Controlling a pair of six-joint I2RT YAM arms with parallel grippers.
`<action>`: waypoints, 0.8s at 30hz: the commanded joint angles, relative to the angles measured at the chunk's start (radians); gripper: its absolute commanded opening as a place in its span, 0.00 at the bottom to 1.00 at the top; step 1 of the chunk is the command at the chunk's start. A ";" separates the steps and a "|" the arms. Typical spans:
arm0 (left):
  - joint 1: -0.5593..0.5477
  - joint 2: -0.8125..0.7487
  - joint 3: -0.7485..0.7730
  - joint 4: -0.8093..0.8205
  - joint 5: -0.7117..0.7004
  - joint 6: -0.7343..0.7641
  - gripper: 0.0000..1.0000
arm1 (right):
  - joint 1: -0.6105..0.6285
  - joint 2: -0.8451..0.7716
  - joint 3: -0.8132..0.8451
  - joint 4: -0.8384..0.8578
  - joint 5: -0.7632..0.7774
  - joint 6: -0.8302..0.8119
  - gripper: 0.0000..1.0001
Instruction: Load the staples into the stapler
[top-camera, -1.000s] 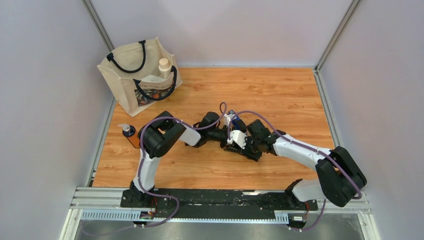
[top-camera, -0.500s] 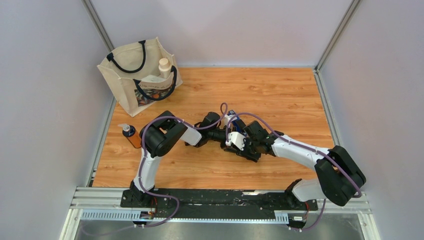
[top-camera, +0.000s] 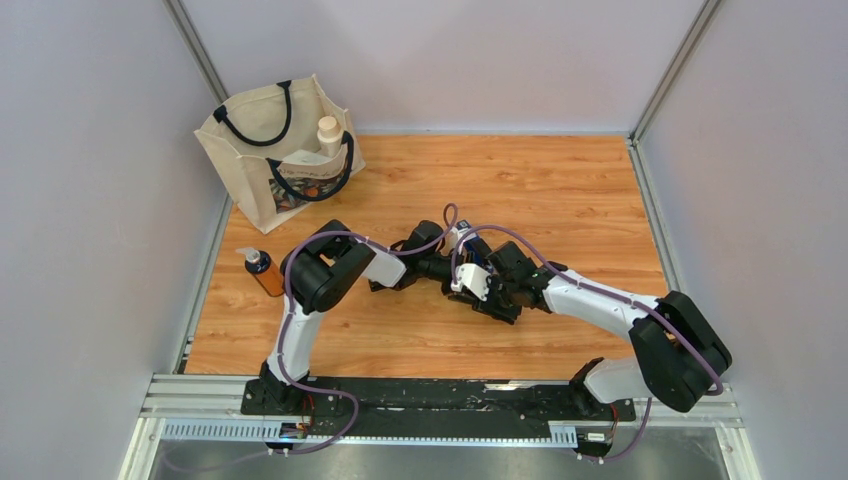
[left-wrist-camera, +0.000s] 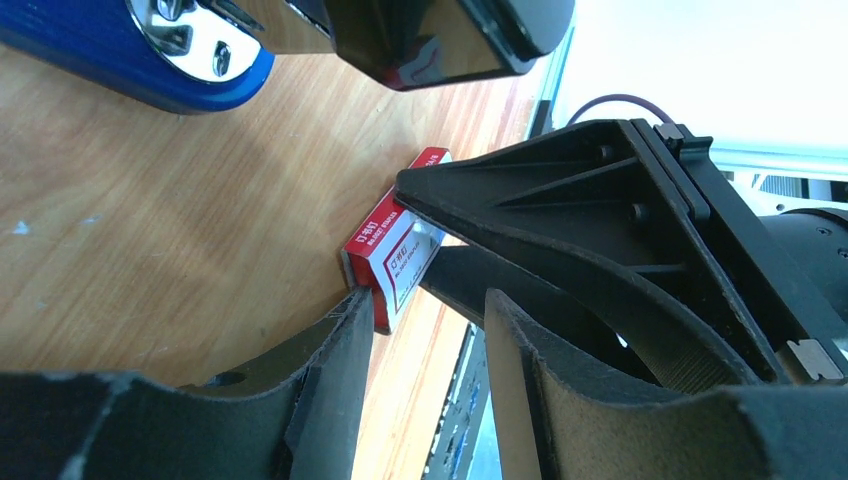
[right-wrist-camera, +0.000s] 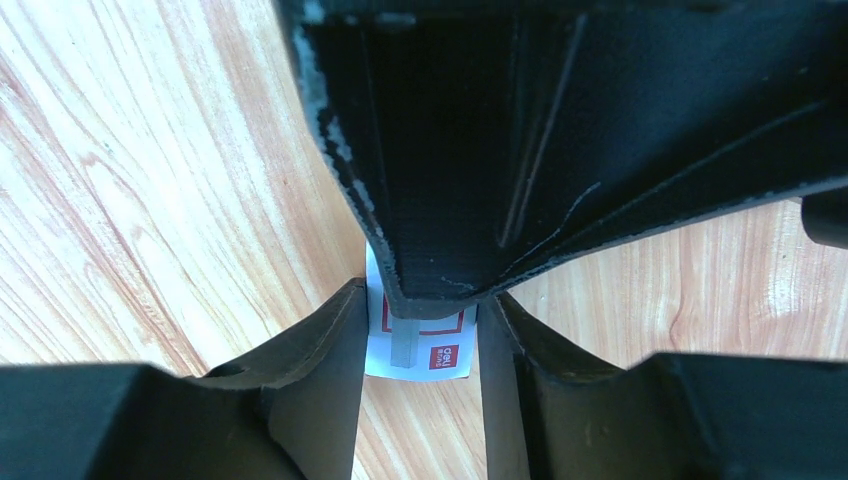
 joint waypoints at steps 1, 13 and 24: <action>-0.011 0.025 0.030 0.005 0.013 0.024 0.53 | 0.013 0.014 -0.005 0.043 0.005 -0.010 0.43; -0.028 0.018 0.031 0.034 0.039 -0.013 0.53 | 0.025 0.023 -0.004 0.052 0.024 -0.012 0.43; -0.025 -0.007 0.027 0.046 0.068 -0.019 0.52 | 0.025 0.017 -0.011 0.057 0.038 -0.016 0.43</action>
